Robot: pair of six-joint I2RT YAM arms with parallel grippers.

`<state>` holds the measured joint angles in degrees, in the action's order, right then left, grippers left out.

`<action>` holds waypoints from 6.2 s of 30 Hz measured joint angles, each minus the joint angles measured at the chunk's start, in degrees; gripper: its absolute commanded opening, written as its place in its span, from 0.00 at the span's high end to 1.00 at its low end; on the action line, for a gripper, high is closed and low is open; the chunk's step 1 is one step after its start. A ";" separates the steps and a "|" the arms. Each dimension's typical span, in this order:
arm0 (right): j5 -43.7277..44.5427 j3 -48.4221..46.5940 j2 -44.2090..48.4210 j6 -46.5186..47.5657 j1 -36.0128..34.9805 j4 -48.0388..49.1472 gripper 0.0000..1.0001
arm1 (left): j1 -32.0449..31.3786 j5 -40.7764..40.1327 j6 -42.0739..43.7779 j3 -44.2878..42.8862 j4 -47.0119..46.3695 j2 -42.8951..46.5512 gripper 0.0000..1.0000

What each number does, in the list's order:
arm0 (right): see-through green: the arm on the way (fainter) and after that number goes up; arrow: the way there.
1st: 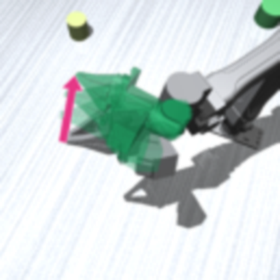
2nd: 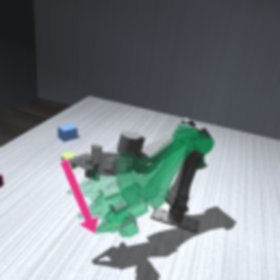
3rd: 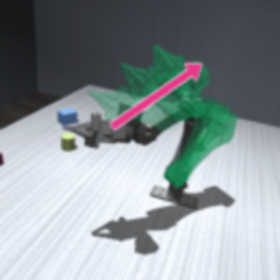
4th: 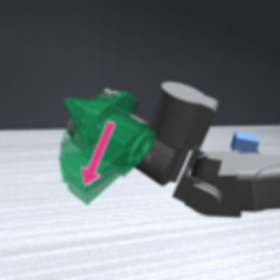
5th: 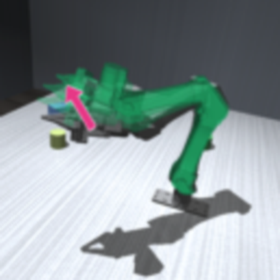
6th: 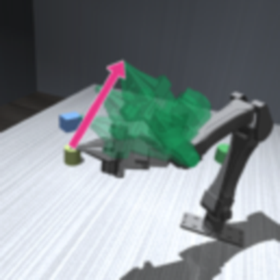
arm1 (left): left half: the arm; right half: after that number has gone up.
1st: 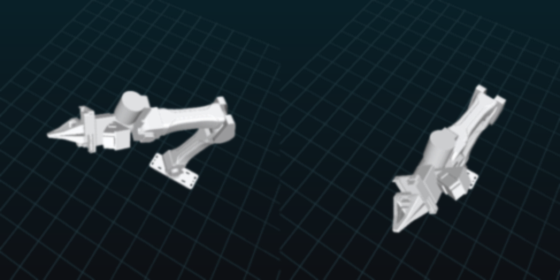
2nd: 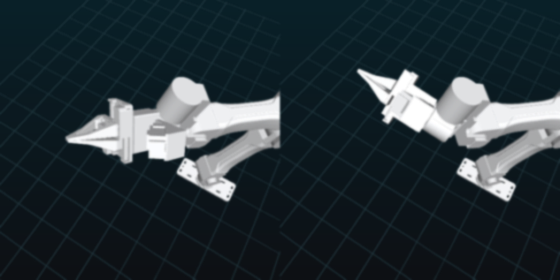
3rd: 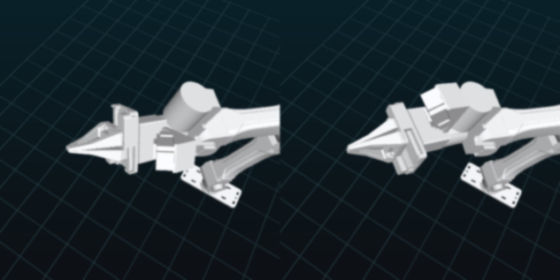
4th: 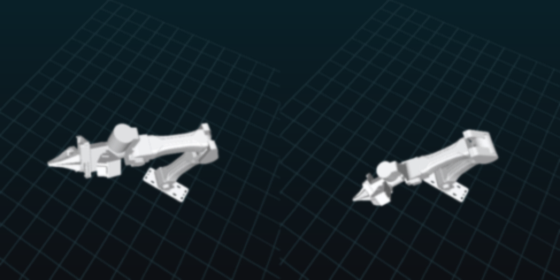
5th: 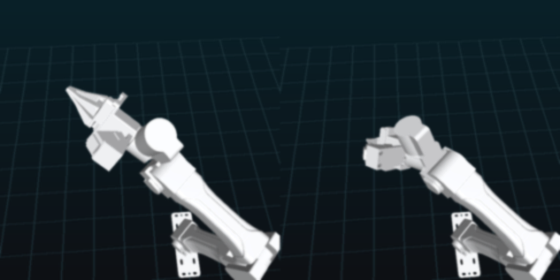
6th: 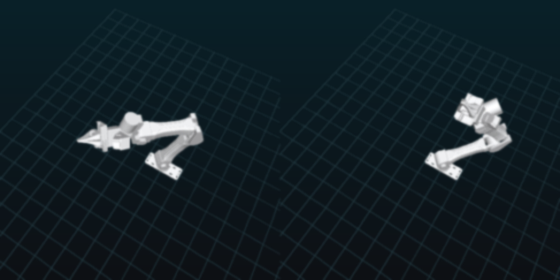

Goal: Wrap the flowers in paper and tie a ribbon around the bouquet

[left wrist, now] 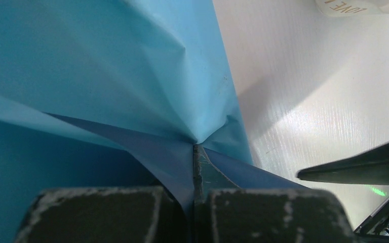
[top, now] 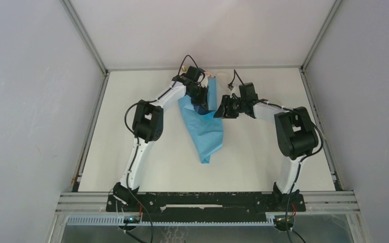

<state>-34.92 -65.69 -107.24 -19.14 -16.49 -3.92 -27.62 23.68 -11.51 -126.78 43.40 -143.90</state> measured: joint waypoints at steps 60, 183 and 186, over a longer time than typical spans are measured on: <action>0.61 4.79 -6.47 -14.19 3.37 6.67 1.00 | -30.99 -14.32 42.97 43.08 2.40 28.79 0.36; 3.72 -6.36 -11.37 -10.80 -3.93 3.78 0.38 | 3.67 -4.72 20.37 38.12 2.86 36.92 0.07; 5.27 -6.27 -10.67 -10.08 -5.25 2.49 0.38 | 11.02 -0.85 10.08 39.32 -2.45 33.24 0.05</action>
<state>-29.65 -71.96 -117.91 -29.21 -21.74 -1.43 -16.60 22.83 -1.43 -87.46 40.95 -110.65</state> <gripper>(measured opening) 0.625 0.935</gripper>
